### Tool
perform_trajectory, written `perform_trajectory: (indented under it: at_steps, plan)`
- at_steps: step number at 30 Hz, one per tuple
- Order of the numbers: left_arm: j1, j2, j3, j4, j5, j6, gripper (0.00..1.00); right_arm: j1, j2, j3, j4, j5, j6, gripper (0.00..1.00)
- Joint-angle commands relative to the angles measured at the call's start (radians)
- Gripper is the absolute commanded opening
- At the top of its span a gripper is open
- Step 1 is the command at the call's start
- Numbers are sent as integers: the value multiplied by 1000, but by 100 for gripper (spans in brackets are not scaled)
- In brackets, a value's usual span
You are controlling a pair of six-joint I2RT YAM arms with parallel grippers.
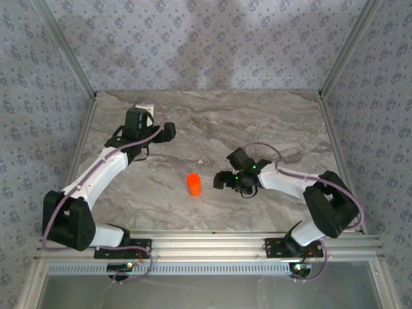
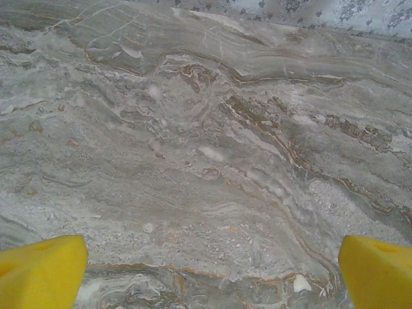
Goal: Sort the pills into containers
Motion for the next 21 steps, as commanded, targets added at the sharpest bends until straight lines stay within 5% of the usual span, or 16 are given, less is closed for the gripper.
perform_trajectory:
  at_steps: [1, 10, 15, 21]
  plan:
    - [-11, 10, 40, 10, -21, 14, 100, 4, 50, 78, 45, -32, -24, 93]
    - [-24, 1, 44, -3, -30, 11, 99, -58, 116, 187, 52, -120, -121, 92]
    - [-25, -12, 52, -12, -26, 2, 100, -68, 25, 251, -64, -171, -236, 91]
    - [-30, -41, 52, -10, -11, -13, 100, -137, -108, 237, -258, 14, -414, 91]
